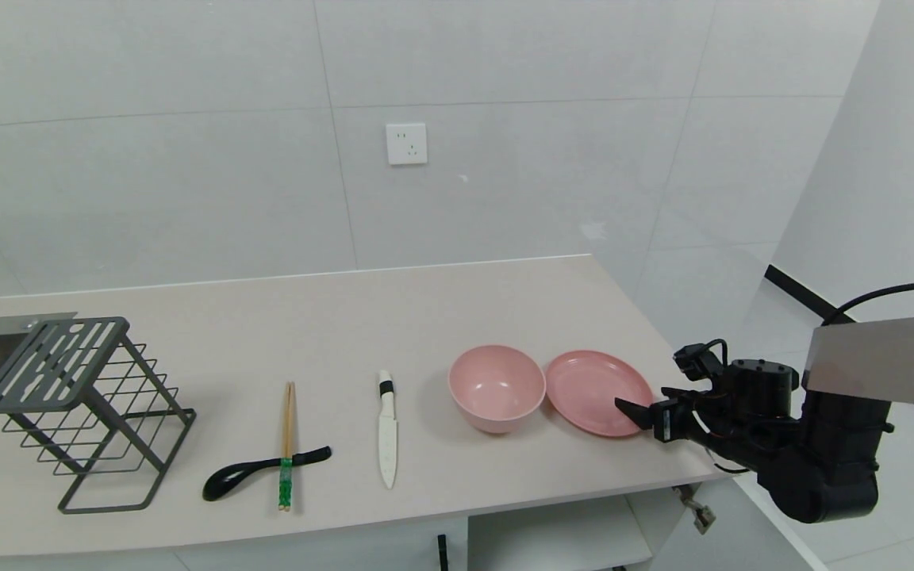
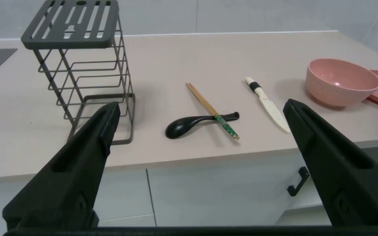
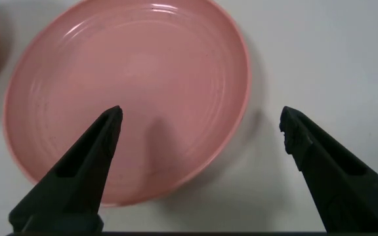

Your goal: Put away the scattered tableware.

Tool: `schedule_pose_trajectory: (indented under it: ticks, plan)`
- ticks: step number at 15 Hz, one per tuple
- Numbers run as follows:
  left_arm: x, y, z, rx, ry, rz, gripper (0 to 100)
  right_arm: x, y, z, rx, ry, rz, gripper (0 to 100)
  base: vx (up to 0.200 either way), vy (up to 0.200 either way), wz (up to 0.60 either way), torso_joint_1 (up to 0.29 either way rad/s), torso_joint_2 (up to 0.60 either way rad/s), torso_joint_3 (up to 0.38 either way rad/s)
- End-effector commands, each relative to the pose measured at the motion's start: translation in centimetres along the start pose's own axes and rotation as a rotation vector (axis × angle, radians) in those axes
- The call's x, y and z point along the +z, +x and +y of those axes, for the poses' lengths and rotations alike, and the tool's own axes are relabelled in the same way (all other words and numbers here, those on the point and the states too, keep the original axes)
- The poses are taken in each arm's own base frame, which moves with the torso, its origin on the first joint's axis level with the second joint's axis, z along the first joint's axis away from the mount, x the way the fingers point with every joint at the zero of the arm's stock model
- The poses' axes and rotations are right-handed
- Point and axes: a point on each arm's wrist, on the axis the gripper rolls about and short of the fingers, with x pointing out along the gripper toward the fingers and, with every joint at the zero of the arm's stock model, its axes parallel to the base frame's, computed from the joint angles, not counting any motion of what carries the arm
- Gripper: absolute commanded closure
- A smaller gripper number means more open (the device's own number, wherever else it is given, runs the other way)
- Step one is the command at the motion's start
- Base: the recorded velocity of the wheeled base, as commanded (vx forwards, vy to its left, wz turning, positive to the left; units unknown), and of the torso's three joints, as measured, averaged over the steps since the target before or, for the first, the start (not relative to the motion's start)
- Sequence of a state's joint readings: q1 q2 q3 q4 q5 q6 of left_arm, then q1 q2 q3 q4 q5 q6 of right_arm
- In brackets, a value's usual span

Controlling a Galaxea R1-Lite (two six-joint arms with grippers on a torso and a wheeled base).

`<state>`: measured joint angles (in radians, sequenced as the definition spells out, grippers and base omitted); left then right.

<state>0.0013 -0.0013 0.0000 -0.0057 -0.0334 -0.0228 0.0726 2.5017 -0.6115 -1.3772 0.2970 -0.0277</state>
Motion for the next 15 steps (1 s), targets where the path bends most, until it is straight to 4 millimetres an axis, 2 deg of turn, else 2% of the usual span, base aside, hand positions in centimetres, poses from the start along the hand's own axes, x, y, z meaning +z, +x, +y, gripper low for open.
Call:
schedule_pose_trajectory:
  ticks: [1,4,8,9,12,15]
  plan:
    - [0.0,0.0,0.0,0.0,0.0,0.001,0,-0.4,0.7,-0.2,0.002,0.0,0.002,0,0.0,0.0,0.0,0.0,0.0,0.0]
    - [0.0,0.0,0.0,0.0,0.0,0.001,0,-0.4,1.3,-0.2,0.004,-0.003,-0.007,0,0.0,0.0,0.0,0.0,0.0,0.0]
    - [0.0,0.0,0.0,0.0,0.0,0.001,0,-0.2,1.9,0.8,0.033,-0.017,-0.014,0,0.0,0.0,0.0,0.0,0.0,0.0]
    - [0.0,0.0,0.0,0.0,-0.002,0.001,0,-0.2,1.9,0.9,0.033,-0.013,-0.013,100,0.0,0.0,0.0,0.0,0.0,0.0]
    - [0.0,0.0,0.0,0.001,0.0,0.001,0,-0.6,1.9,0.5,-0.028,0.008,0.02,100,0.0,0.0,0.0,0.0,0.0,0.0]
    - [0.0,0.0,0.0,0.001,0.0,0.001,0,0.0,2.0,-0.2,-0.066,0.042,-0.005,100,0.0,0.0,0.0,0.0,0.0,0.0]
